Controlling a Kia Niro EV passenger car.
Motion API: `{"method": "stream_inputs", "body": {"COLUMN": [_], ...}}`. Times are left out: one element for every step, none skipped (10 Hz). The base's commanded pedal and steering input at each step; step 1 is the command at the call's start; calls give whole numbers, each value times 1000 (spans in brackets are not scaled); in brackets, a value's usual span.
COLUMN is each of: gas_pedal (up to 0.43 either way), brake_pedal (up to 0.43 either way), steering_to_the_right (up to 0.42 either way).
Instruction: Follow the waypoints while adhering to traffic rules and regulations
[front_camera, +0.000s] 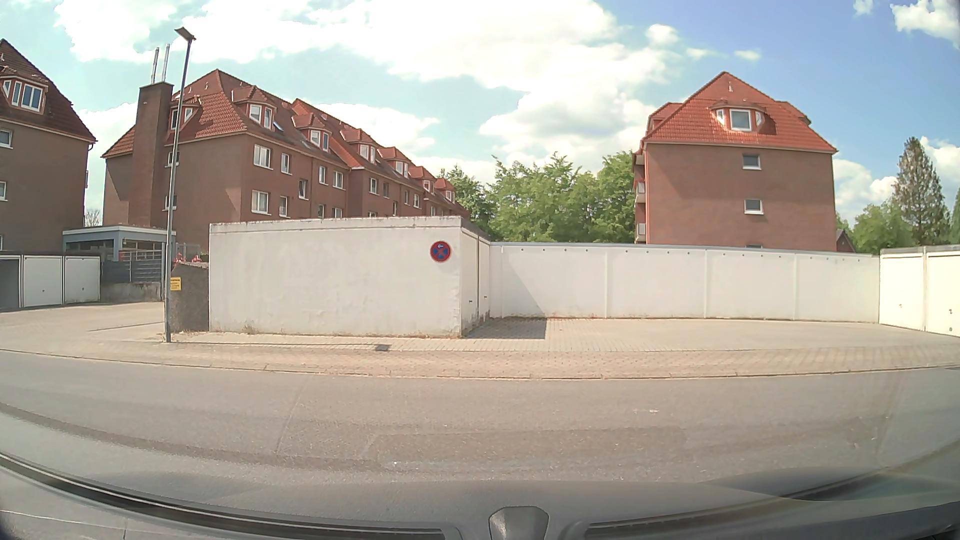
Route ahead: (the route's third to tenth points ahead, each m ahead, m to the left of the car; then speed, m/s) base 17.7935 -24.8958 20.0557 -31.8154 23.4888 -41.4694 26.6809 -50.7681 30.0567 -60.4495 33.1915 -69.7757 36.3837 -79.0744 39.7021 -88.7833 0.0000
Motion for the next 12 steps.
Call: {"method": "stream_inputs", "body": {"gas_pedal": [0,0,0,0,0,0,0,0,0,0,0,0], "brake_pedal": [561,561,561,561,561,561,567,561,561,567,555,561], "steering_to_the_right": [31,32,32,32,32,33,33,33,33,33,33,33]}}
